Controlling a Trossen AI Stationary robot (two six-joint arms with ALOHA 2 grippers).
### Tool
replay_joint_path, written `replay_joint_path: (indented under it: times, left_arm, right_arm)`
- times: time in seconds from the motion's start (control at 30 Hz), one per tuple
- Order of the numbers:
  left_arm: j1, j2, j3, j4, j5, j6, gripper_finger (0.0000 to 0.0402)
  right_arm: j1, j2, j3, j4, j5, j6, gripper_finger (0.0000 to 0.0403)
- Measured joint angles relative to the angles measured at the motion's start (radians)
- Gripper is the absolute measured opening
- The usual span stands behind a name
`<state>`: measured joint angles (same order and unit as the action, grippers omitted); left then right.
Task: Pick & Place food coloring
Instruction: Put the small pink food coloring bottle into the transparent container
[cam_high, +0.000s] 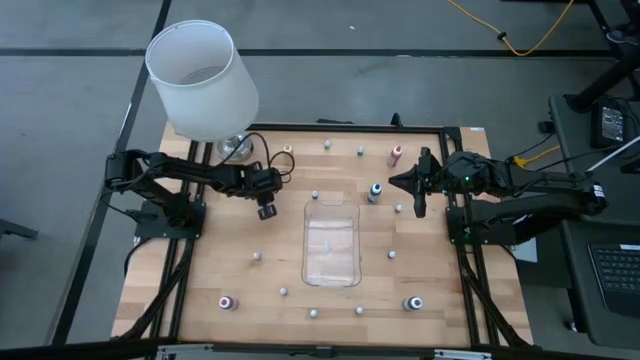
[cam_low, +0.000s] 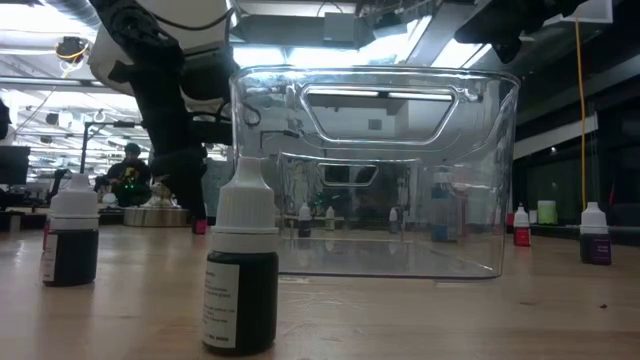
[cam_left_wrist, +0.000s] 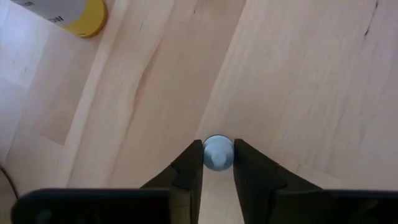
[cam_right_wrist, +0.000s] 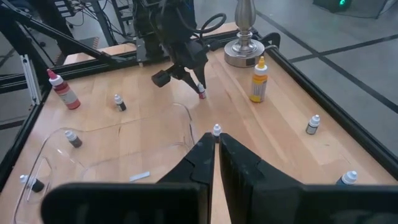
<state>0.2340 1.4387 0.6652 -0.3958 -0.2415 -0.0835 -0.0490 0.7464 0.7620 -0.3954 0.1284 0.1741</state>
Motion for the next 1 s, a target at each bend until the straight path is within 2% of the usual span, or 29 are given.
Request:
replay_joint_path:
  times: [0.23, 0.37, 0.5, 0.6, 0.77, 1.0]
  left_arm:
    - [-0.01, -0.009, 0.054, -0.024, 0.053, -0.026, 0.0069]
    - [-0.029, -0.04, 0.155, -0.107, 0.089, -0.031, 0.0067]
    - [-0.066, -0.086, 0.299, -0.272, 0.14, -0.067, 0.0068]
    - [-0.107, -0.124, 0.389, -0.364, 0.137, -0.094, 0.0067]
    - [-0.169, -0.168, 0.499, -0.407, 0.137, -0.167, 0.0067]
    - [-0.251, -0.126, 0.649, -0.465, 0.094, -0.285, 0.0067]
  right_arm:
    - [0.0, 0.0, 0.0, 0.0, 0.0, 0.0, 0.0028]
    - [0.0, 0.0, 0.0, 0.0, 0.0, 0.0, 0.0028]
    - [0.0, 0.0, 0.0, 0.0, 0.0, 0.0, 0.0028]
    - [0.0, 0.0, 0.0, 0.0, 0.001, 0.0, 0.0028]
    - [0.0, 0.0, 0.0, 0.0, 0.001, -0.024, 0.0028]
    - [0.0, 0.0, 0.0, 0.0, 0.001, -0.028, 0.0028]
